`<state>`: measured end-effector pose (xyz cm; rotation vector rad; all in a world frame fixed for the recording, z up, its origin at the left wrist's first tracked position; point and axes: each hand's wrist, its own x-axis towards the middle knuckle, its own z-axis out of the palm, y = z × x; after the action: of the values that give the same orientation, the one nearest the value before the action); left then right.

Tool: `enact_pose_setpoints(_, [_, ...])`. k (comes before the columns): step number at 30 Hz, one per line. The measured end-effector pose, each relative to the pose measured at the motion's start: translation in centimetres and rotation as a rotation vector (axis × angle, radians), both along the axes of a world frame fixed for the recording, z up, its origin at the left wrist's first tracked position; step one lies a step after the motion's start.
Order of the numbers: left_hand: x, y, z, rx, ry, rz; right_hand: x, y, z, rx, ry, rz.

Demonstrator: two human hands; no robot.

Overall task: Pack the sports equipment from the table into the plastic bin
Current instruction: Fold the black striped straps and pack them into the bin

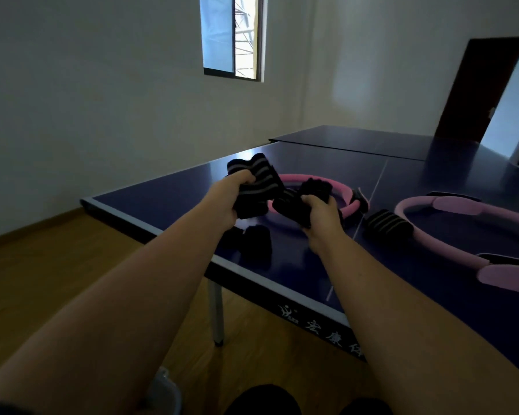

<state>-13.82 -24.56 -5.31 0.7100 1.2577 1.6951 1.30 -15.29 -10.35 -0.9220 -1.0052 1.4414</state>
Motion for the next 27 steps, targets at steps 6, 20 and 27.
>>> enact_pose_setpoints(6, [-4.7, -5.4, -0.4, 0.011, -0.043, -0.009, -1.9, -3.1, 0.3, -0.212, 0.235, -0.029])
enact_pose_setpoints(20, [0.2, -3.8, -2.3, -0.05, -0.088, -0.163, 0.2, -5.7, 0.3, -0.206, 0.387, 0.116])
enact_pose_setpoints(27, [-1.2, -5.0, -2.2, -0.007, -0.093, -0.113, -1.0, -6.8, 1.1, -0.153, 0.558, 0.243])
